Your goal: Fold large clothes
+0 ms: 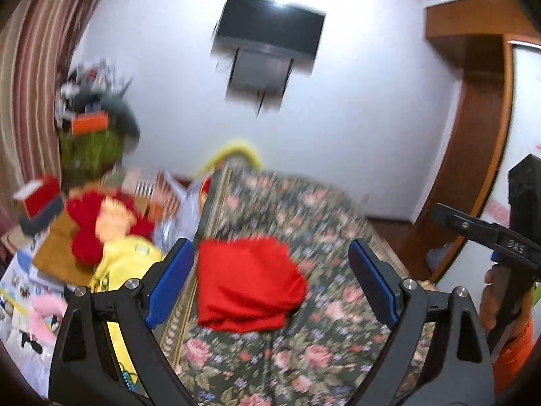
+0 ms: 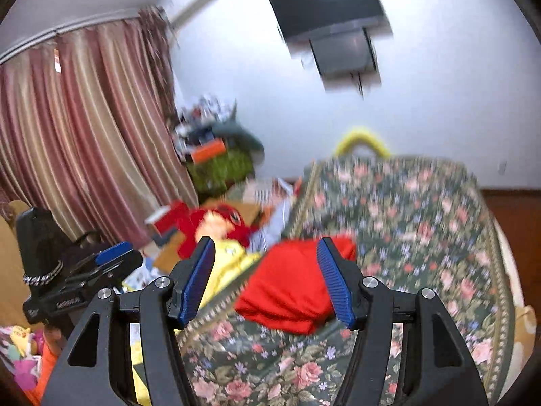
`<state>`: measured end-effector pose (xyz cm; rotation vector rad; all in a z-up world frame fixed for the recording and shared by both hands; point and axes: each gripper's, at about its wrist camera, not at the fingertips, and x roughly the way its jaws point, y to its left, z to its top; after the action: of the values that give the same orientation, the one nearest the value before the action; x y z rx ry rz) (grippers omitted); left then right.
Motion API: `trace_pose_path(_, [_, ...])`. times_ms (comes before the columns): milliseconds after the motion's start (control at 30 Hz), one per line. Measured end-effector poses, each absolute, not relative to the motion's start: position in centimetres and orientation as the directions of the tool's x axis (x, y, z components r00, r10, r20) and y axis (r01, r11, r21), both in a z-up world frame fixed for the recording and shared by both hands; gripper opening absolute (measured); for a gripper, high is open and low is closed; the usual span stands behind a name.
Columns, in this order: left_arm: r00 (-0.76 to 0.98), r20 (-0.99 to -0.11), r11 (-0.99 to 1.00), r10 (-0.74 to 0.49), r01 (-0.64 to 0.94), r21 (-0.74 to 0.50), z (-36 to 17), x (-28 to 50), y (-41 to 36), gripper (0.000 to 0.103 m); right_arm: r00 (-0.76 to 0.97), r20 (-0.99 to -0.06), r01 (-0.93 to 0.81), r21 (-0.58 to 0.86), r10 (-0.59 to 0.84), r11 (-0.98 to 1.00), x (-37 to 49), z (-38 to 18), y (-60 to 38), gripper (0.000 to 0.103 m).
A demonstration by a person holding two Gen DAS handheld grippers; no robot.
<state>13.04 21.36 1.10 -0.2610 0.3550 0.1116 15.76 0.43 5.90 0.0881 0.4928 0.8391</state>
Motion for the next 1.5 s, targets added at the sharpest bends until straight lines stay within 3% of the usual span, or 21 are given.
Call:
trace_pose_path(167, [0.963,-0.245,0.97,0.109,-0.157,-0.187,3.1,8.7,17.9,0.093,0.619,-0.289,-0.703,0.21,0.73,0.679,11.3,7.4,-1.2,0.059])
trace_pose_path(333, [0.969,-0.172,0.969,0.178,-0.203,-0.141,3.3,5.8,15.5,0.093,0.64,-0.254,-0.705,0.18,0.725,0.686,9.0,7.2,-1.5,0.061])
trace_pose_path(633, [0.964,-0.186,0.967,0.191,-0.217,-0.132,2.1,4.6,14.0,0.102,0.729,-0.197,-0.646,0.118,0.655,0.754,6.9,7.1,-1.9,0.103])
trace_pose_path(1500, [0.96,-0.212,0.965,0.181,-0.215,-0.151,1.4,4.2,13.9,0.102,0.707,-0.265,-0.643,0.143,0.655,0.752,6.9,6.7,-2.4,0.103])
